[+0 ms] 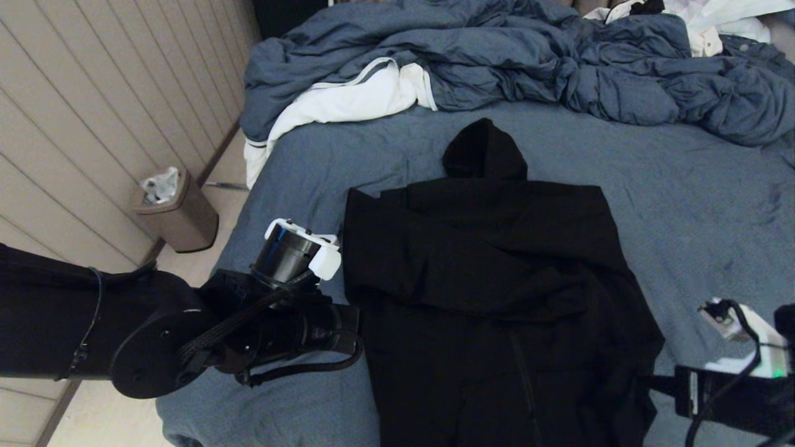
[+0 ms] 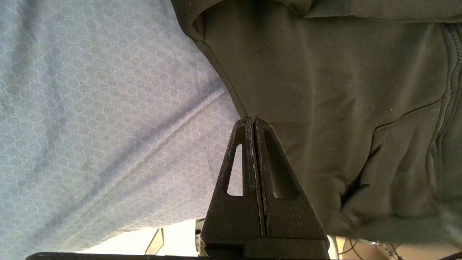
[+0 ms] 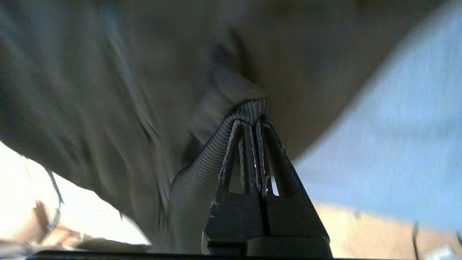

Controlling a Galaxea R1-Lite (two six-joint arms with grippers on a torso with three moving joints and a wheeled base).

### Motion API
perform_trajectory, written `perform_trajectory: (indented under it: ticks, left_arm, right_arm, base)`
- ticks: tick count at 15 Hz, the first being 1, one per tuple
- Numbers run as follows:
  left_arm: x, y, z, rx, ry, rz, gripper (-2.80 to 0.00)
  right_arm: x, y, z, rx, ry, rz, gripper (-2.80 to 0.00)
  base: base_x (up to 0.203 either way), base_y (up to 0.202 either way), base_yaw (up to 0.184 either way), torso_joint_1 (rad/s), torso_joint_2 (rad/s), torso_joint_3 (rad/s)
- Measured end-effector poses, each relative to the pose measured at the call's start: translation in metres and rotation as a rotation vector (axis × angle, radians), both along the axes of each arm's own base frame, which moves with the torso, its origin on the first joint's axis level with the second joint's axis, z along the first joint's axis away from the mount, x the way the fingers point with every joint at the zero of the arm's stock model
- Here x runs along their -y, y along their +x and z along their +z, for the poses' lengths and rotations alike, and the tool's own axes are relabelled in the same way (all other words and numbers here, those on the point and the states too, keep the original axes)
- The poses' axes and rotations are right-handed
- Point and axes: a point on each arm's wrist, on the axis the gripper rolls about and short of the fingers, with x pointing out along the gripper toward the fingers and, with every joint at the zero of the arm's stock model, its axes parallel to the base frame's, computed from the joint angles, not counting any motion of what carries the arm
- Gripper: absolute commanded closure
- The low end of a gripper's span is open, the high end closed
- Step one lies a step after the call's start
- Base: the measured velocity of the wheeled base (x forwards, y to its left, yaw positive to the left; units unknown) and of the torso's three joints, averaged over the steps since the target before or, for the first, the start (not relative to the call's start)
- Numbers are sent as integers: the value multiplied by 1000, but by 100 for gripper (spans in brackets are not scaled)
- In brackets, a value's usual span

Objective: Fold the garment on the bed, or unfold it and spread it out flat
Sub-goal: Fold the black sweatshirt

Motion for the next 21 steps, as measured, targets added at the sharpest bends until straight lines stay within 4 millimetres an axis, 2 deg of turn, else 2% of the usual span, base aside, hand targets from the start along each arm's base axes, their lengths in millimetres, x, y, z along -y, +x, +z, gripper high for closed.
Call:
perform_trajectory:
  ticks: [6,10,17,21]
  left_arm:
    - [1,1,1,6,-4,1,0]
    - [1,1,2,10,-6,0,0]
    - [4,5,4,17,-13,1,0]
    - [12,13,11,38,-32,0,0]
  right_arm:
    - [-10,68,69,122,67,27,0]
    - [-9,111,100,155,89,7,0]
    - [1,192,119,164,76,-138,0]
    - [7,229,113,146,55,-237,0]
  base:
    - [0,0,0,0,0,0]
    - [0,0,0,0,0,0]
    - [0,0,0,0,0,0]
    - [0,0,0,0,0,0]
